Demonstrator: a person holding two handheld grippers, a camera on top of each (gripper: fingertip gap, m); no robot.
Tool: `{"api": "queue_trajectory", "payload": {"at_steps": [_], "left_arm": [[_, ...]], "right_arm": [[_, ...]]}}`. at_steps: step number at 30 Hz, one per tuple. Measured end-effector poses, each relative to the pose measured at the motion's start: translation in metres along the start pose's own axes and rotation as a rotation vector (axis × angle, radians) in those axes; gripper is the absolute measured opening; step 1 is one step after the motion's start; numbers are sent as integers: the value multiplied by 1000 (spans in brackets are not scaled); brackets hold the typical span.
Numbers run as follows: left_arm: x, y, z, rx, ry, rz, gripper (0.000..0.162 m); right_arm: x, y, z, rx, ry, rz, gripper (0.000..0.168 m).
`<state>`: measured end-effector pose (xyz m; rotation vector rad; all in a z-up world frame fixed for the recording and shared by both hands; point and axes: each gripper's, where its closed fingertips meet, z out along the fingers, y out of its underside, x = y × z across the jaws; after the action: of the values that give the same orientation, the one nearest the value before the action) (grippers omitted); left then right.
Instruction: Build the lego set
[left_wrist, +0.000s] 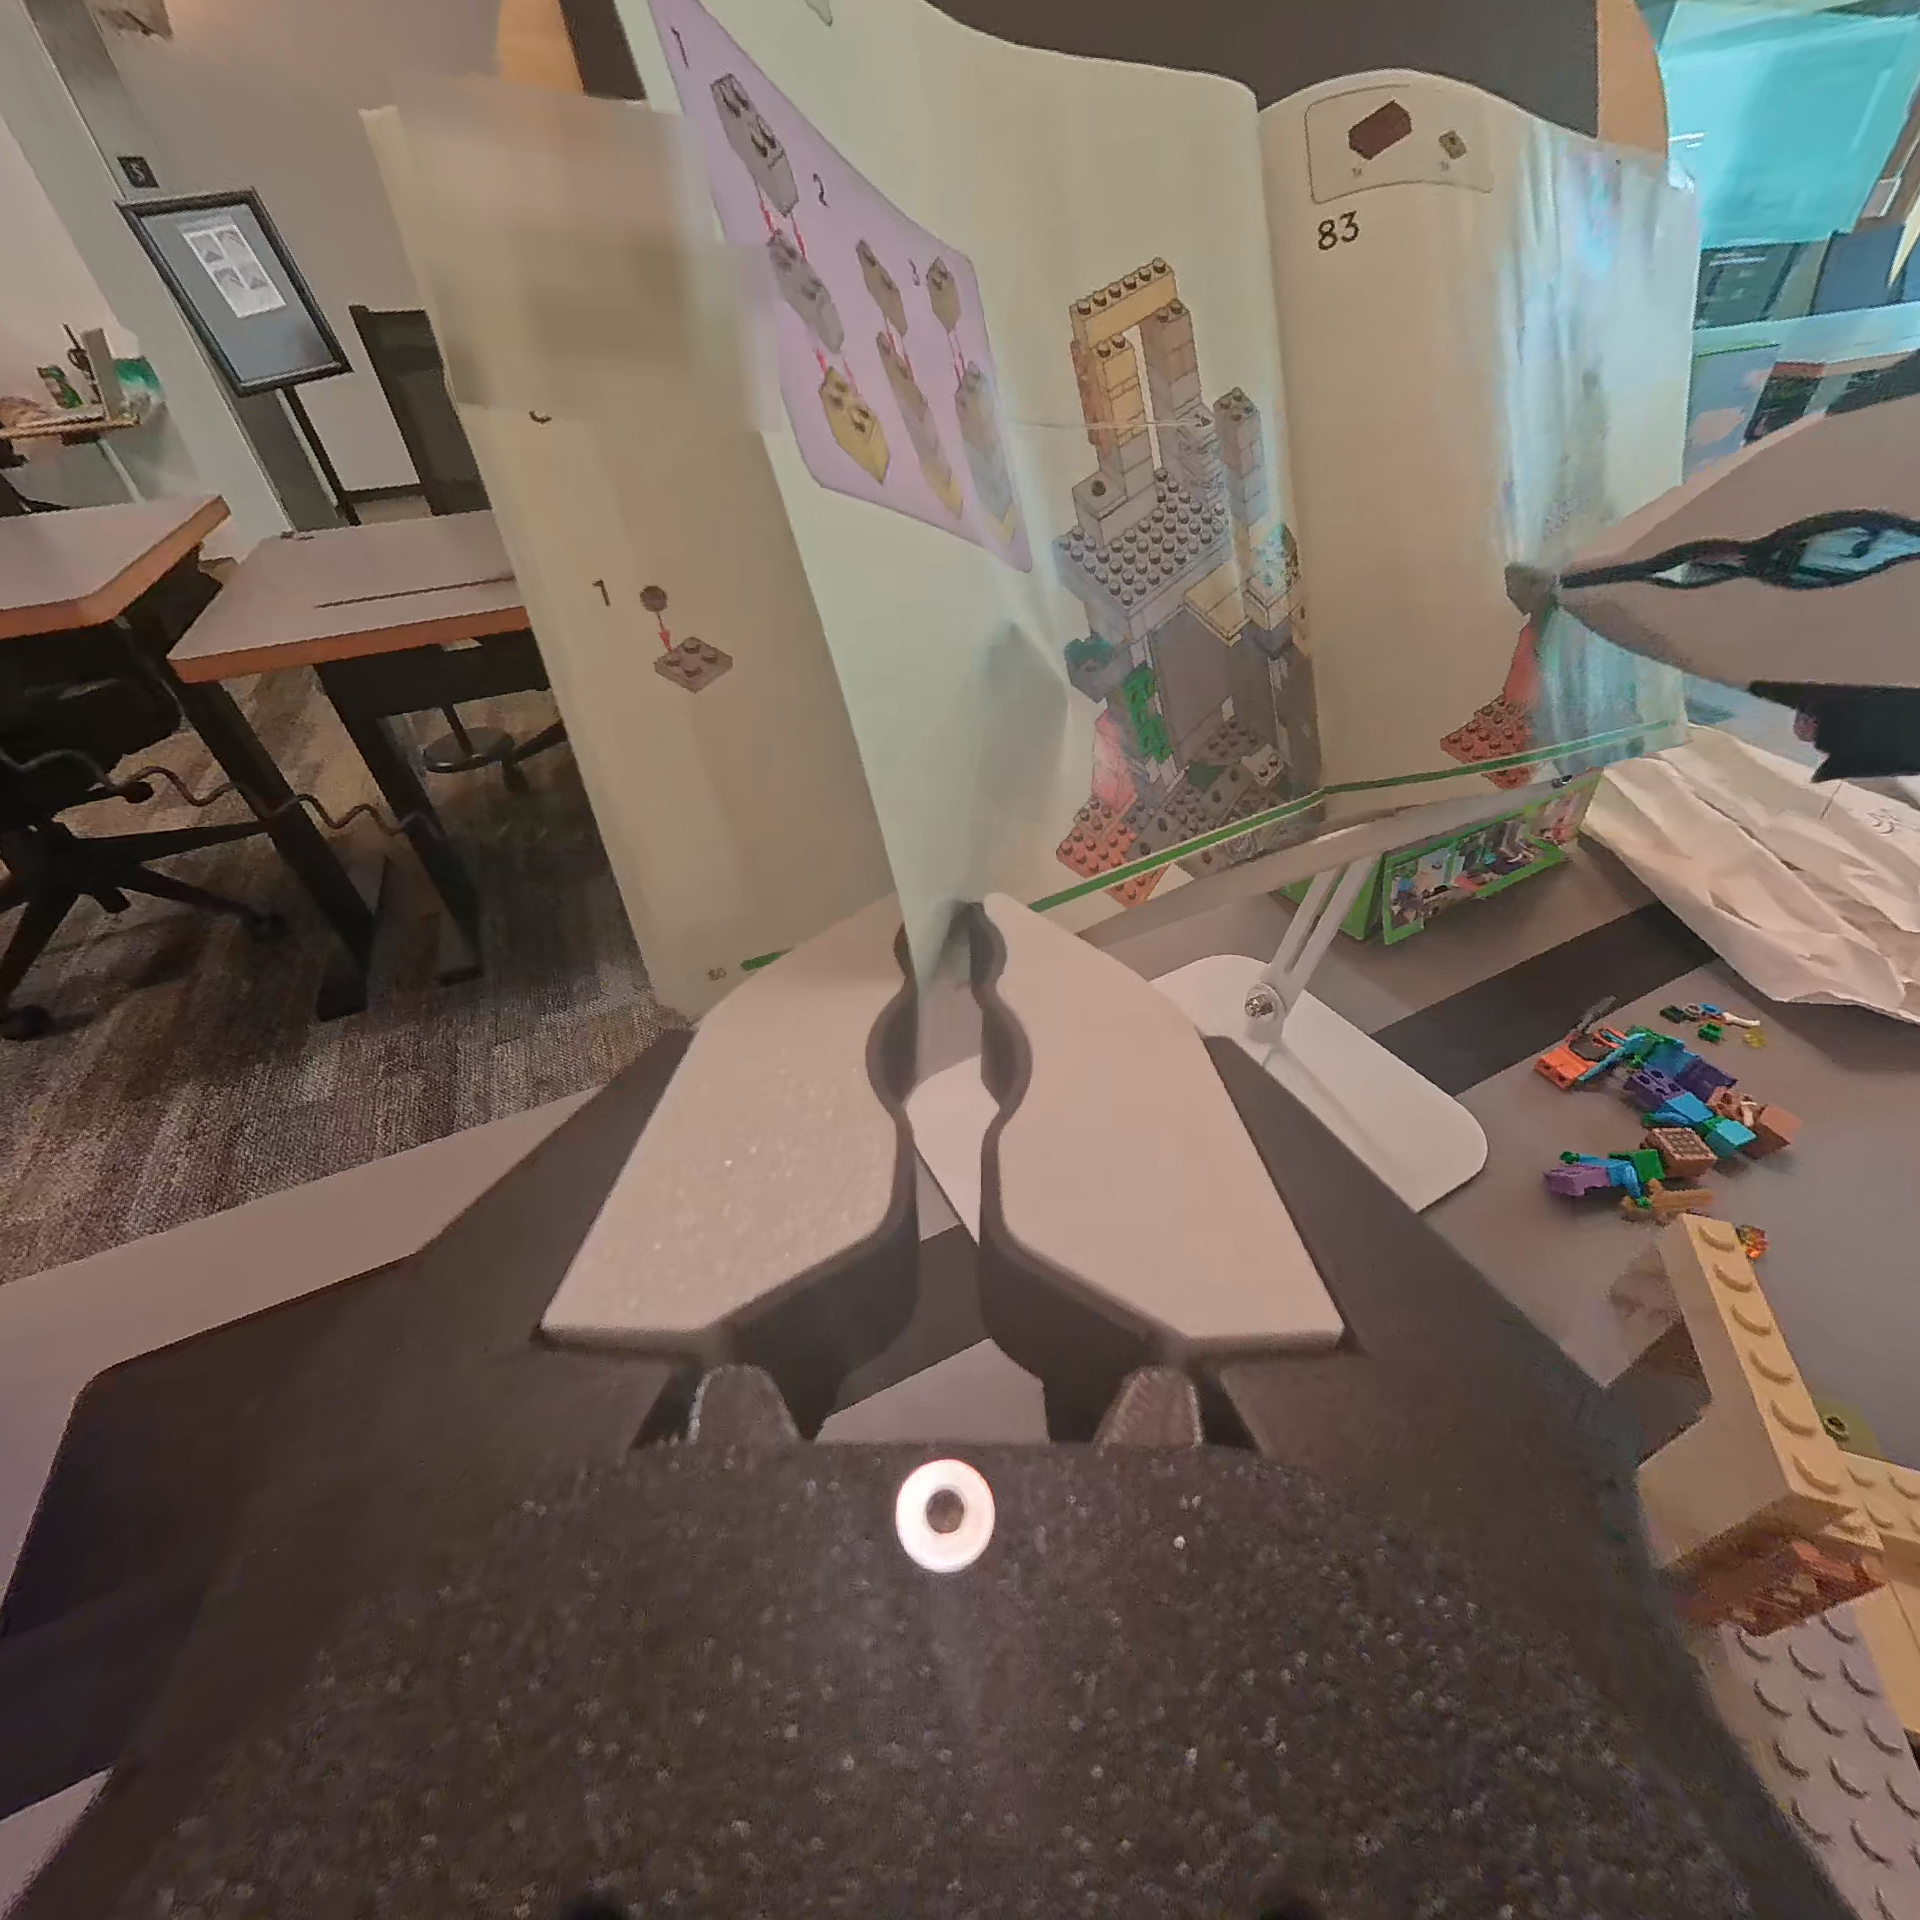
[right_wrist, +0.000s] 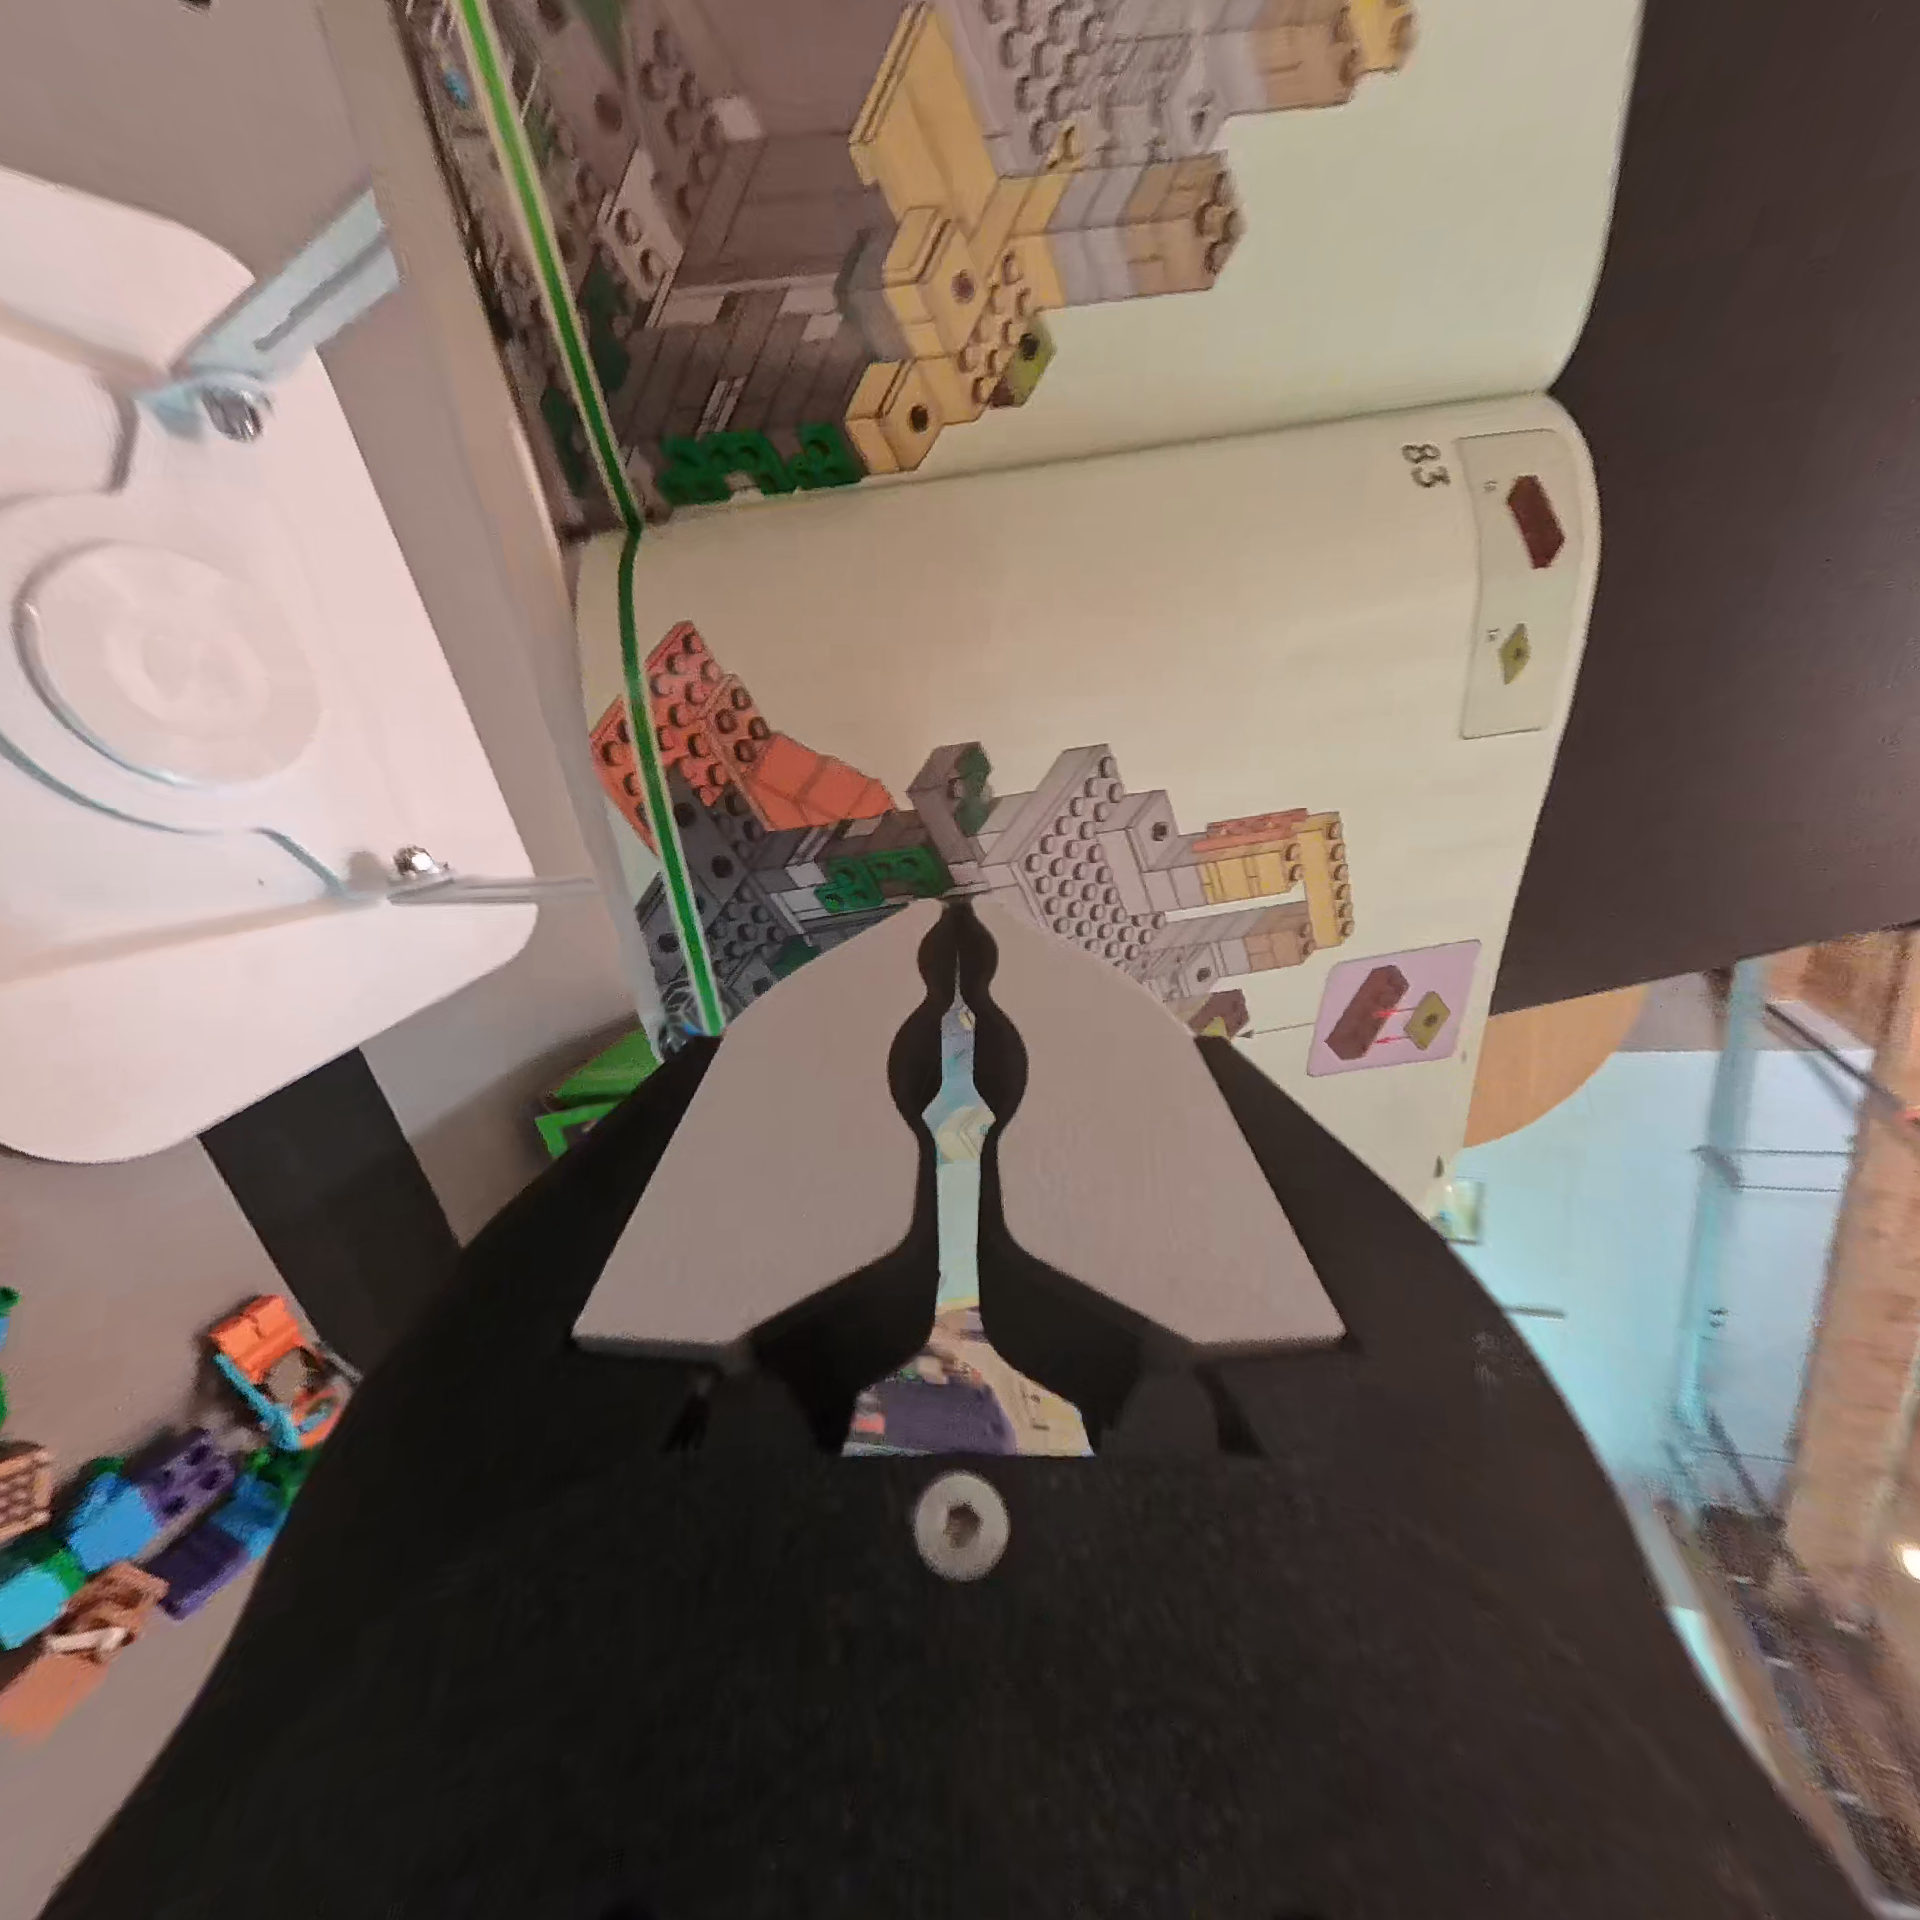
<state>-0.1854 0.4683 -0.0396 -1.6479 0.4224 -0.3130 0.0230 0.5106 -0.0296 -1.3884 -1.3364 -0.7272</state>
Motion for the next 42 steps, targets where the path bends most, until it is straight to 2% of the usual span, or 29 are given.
{"api": "queue_trajectory", "payload": {"at_steps": [8, 12, 18, 22, 33, 42], "left_arm": [[5, -3, -2, 20, 8, 23, 2], [34, -19, -11, 105, 57, 102, 0], [97, -34, -16, 161, 214, 179, 0], [117, -31, -13, 152, 270, 197, 0], [149, -12, -2, 120, 307, 217, 0], [154, -13, 2, 109, 282, 240, 0]], "right_arm": [[10, -70, -22, 175, -102, 230, 0], [-4, -92, -24, 239, -201, 359, 0], [-4, -85, -14, 236, -228, 506, 0], [-2, -74, -11, 215, -224, 534, 0], [0, -66, -8, 227, -227, 609, 0], [1, -71, -14, 277, -234, 607, 0]]}}
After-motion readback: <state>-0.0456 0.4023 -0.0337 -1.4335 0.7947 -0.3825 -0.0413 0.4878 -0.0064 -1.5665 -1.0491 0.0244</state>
